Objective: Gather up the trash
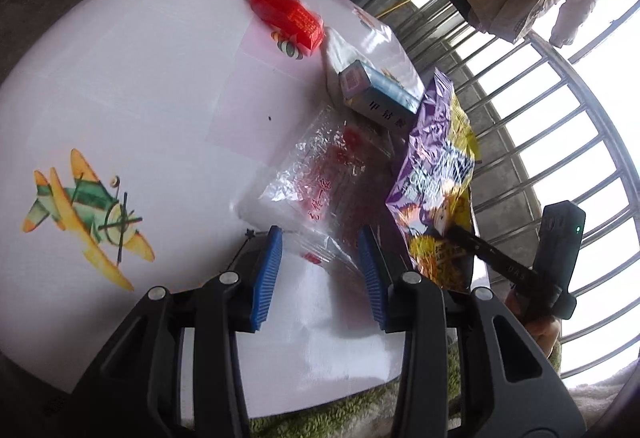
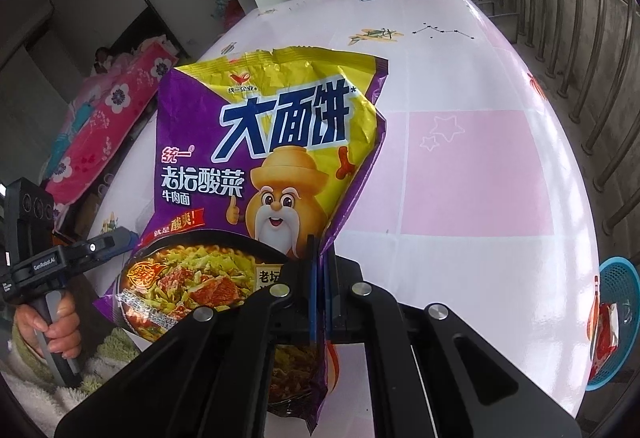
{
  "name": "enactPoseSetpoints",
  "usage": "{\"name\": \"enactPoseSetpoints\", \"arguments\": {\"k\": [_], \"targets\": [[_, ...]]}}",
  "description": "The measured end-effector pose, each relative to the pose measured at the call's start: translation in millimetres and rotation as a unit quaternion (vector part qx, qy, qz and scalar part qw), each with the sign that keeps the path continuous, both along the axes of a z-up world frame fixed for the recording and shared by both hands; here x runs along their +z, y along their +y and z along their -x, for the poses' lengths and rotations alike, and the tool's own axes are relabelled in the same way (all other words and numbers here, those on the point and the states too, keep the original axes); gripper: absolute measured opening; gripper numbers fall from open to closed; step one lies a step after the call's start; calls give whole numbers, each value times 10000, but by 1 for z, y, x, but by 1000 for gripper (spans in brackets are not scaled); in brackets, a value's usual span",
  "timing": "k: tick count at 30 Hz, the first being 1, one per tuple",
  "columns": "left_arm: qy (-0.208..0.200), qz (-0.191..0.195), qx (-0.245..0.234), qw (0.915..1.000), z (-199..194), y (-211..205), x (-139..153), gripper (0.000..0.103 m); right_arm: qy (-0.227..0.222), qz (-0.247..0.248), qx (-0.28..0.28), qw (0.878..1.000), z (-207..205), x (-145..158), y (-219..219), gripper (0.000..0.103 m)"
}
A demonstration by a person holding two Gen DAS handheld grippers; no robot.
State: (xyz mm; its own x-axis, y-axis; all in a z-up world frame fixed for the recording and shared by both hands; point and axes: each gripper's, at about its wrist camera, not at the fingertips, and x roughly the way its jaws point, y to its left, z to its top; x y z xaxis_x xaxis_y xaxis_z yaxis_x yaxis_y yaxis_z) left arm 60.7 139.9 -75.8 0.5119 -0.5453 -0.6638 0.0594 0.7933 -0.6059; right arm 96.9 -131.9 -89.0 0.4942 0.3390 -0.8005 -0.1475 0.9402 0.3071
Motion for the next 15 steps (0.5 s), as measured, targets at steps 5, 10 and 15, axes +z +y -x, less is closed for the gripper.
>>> {"name": "enactPoseSetpoints", "arguments": {"k": [5,10,15], "targets": [[-165,574,119,9981,1,8,0,35,45,21,24,10000,-2,-2,3,3],[-356,783,205,9961,-1,10,4,35,77,53,33,10000,-4,-5,4,3],[-571,-63,246,9980,-11,8,17,35,54,145,29,9999,-3,-3,5,3]]}}
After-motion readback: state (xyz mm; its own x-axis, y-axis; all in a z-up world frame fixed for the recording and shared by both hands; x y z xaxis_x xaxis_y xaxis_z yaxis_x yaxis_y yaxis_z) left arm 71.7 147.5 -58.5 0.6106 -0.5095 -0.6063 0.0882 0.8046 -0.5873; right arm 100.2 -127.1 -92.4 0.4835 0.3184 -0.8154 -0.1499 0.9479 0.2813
